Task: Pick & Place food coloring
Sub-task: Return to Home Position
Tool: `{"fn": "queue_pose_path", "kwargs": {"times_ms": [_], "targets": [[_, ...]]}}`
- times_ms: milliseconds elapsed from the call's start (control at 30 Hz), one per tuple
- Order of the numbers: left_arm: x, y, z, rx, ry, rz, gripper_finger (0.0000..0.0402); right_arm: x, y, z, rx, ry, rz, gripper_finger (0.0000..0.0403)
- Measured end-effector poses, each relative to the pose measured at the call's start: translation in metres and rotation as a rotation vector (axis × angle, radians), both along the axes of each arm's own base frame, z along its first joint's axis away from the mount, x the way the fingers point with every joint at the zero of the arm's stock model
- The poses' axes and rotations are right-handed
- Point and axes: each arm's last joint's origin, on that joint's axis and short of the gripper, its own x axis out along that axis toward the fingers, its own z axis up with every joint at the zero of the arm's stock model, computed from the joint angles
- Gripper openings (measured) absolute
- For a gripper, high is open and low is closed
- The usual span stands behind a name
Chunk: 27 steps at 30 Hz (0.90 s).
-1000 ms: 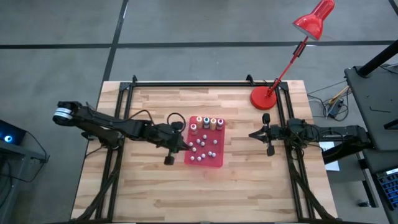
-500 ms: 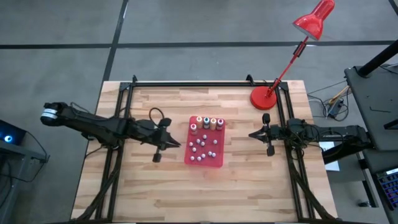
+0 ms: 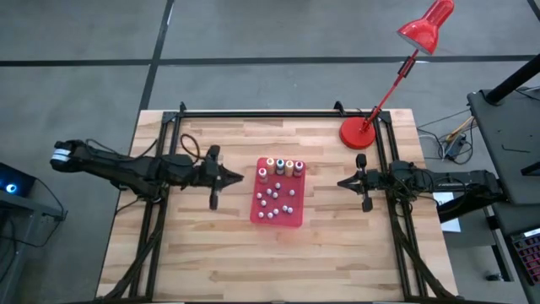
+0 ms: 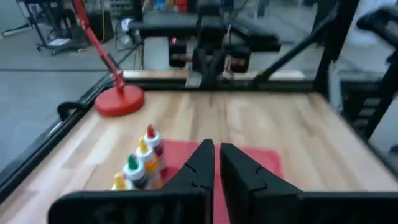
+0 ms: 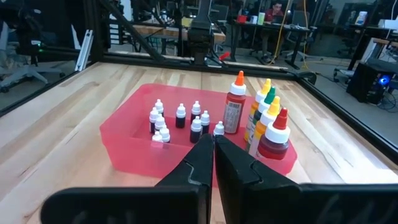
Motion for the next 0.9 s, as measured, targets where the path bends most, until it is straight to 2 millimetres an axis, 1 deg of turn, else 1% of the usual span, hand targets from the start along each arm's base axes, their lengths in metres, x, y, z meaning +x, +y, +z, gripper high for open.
{"fn": "queue_pose_path", "kwargs": {"times_ms": [67, 233, 367, 767, 900], "targets": [[-0.001, -0.001, 0.004, -0.034, -0.035, -0.015, 0.0000, 0.000, 0.000, 0.000, 0.003, 0.000, 0.000, 0.0009], [-0.007, -0.003, 0.010, 0.022, -0.060, -0.135, 0.0000, 0.000, 0.000, 0.000, 0.002, 0.000, 0.000, 0.0009], [-0.009, -0.003, 0.006, 0.028, -0.023, -0.137, 0.0000, 0.000, 0.000, 0.000, 0.002, 0.000, -0.001, 0.0009], [-0.010, -0.002, 0.008, 0.006, -0.035, -0.128, 0.0000, 0.000, 0.000, 0.000, 0.000, -0.001, 0.000, 0.0009], [-0.016, -0.001, 0.007, 0.004, -0.044, -0.127, 0.0000, 0.000, 0.000, 0.000, 0.000, -0.001, 0.000, 0.0009]]}}
